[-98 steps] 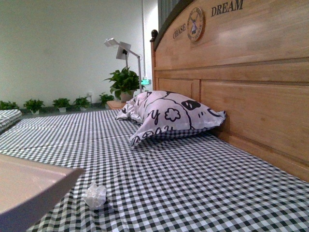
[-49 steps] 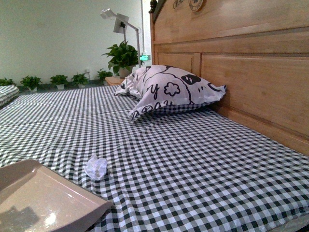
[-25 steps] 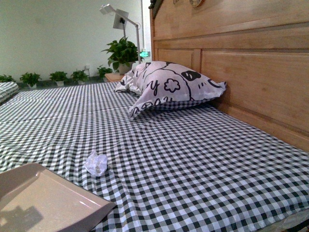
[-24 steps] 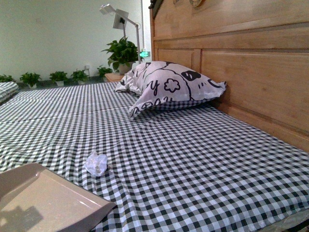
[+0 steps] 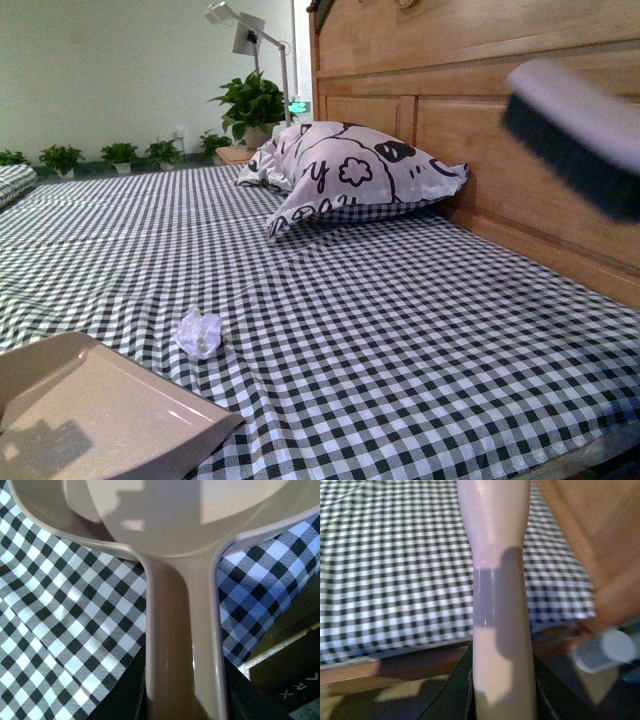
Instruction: Clean up trash
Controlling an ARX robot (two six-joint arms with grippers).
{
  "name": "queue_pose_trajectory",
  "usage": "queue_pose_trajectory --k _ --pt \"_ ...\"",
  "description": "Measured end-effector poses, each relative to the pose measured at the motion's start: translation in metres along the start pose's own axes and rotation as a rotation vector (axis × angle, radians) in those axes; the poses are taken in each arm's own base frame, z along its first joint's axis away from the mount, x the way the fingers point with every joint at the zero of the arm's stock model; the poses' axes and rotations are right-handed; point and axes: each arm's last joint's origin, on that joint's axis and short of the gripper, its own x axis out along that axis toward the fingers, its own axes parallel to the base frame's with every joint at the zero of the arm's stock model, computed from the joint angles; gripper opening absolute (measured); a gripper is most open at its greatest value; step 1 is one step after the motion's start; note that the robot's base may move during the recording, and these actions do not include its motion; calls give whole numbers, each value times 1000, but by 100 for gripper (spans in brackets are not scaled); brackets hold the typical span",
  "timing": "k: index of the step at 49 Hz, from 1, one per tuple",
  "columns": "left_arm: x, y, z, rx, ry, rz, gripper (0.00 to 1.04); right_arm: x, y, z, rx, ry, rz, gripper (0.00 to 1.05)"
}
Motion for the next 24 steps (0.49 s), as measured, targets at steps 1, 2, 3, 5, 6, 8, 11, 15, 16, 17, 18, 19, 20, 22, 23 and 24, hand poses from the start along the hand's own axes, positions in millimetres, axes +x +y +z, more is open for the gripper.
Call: queue_pose_trajectory --k 1,2,3,5,6,8,11,15,16,17,18,19,20,22,23,24 --pt "0 0 0 0 0 0 26 9 3 4 -4 12 26 20" --pt "0 0 0 0 -1 -1 26 23 8 9 -8 37 58 20" --pt "0 0 0 1 -1 -1 26 33 10 11 -11 54 68 20" --pt "0 0 0 1 0 -1 26 54 18 18 -20 86 108 20" --pt "0 0 0 1 0 -1 26 63 22 21 -22 102 127 20" --pt "0 0 0 2 0 -1 26 83 31 28 -19 137 170 20" --pt "0 0 0 2 0 -1 26 106 43 34 -29 170 199 20" --pt "0 0 0 2 0 -1 26 126 55 38 -29 205 231 20" --pt "0 0 0 2 0 -1 26 133 60 39 -29 216 240 20" --pt "0 0 0 2 0 -1 26 137 62 40 -27 221 242 20" --pt "0 0 0 2 0 -1 26 143 66 41 -26 230 248 20" --pt "0 0 0 2 0 -1 26 146 68 42 -27 235 249 20" --pt "0 0 0 2 0 -1 26 152 72 43 -29 244 253 20" --pt "0 0 0 2 0 -1 26 160 78 45 -31 252 258 20" --pt "0 0 0 2 0 -1 26 165 82 46 -32 257 262 20" --pt "0 0 0 2 0 -1 26 167 84 46 -33 258 264 20"
